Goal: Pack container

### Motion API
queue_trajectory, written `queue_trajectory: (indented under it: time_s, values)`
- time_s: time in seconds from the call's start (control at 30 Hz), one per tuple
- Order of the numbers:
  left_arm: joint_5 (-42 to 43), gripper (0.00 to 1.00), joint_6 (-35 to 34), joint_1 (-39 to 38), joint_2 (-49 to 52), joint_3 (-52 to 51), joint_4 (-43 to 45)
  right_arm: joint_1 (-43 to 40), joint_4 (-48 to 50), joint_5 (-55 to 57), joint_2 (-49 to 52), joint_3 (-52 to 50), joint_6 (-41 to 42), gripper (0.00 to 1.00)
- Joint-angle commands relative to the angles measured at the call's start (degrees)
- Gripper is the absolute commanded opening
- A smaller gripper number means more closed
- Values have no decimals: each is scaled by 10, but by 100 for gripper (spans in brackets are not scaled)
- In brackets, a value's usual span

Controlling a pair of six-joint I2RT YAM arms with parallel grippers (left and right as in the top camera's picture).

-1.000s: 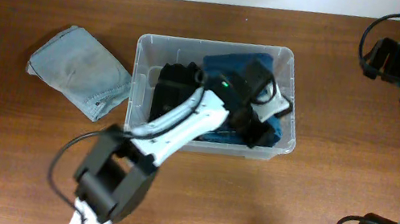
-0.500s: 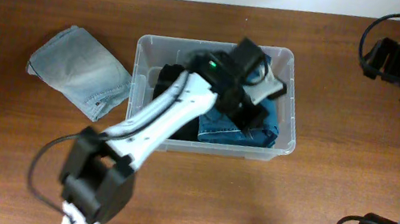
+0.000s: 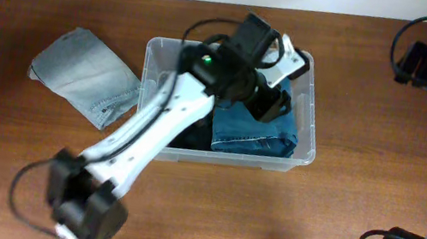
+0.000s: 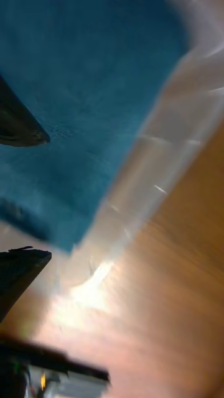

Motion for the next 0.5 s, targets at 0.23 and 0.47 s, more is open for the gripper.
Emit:
queue_trajectory:
  time_s: [0.23, 0.47]
  values:
    - [5, 43, 0, -3, 159, -7, -32, -65, -9, 52, 2, 4, 58, 99]
    - [4, 46, 6, 10, 77, 50, -83, -64, -9, 52, 2, 4, 58, 99]
